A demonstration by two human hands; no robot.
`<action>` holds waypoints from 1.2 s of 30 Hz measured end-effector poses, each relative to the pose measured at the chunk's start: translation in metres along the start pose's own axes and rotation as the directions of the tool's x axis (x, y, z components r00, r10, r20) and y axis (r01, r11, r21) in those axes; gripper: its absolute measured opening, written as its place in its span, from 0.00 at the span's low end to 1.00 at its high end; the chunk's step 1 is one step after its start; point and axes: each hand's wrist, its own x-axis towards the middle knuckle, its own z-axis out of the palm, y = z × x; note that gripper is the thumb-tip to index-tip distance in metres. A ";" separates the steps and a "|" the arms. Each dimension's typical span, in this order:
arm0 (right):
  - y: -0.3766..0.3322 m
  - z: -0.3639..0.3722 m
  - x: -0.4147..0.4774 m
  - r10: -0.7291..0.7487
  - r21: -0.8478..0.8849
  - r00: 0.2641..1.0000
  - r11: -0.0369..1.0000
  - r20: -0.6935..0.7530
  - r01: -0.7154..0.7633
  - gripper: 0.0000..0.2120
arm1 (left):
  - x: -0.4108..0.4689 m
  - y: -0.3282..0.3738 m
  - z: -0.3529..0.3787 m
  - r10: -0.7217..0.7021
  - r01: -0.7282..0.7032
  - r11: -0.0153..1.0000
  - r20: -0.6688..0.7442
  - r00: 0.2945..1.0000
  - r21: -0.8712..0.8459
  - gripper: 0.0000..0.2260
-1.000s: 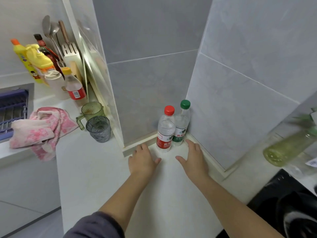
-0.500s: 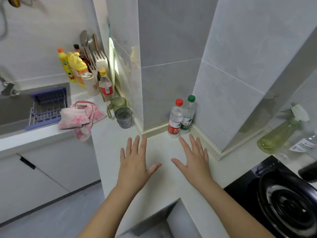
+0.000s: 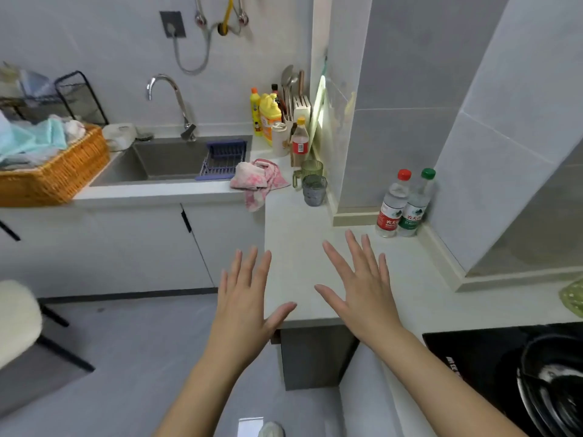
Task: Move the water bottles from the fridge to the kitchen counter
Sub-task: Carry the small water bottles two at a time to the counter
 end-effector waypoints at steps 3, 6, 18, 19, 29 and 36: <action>-0.027 -0.005 -0.007 -0.073 0.022 0.997 0.997 0.017 0.073 0.33 | -0.030 -0.006 -0.023 -0.080 0.083 0.995 -0.050 0.996 0.052 0.40; -0.057 -0.006 -0.008 -0.167 0.062 0.986 0.984 0.012 0.166 0.33 | -0.058 -0.014 -0.046 -0.151 0.159 0.984 -0.094 0.984 0.075 0.40; -0.200 0.000 -0.045 -0.464 0.200 0.885 0.863 -0.048 0.464 0.34 | -0.187 -0.074 -0.126 -0.346 0.387 0.913 -0.259 0.902 0.127 0.38; -0.216 0.000 -0.053 -0.485 0.207 0.873 0.851 -0.046 0.483 0.34 | -0.202 -0.080 -0.133 -0.367 0.410 0.904 -0.271 0.890 0.123 0.39; -0.391 -0.003 -0.192 -0.652 0.241 0.757 0.728 -0.048 0.642 0.33 | -0.414 -0.143 -0.215 -0.488 0.559 0.824 -0.382 0.785 0.096 0.37; -0.506 -0.007 -0.283 -0.771 0.301 0.634 0.590 -0.067 0.749 0.32 | -0.554 -0.177 -0.262 -0.569 0.677 0.729 -0.461 0.681 0.099 0.38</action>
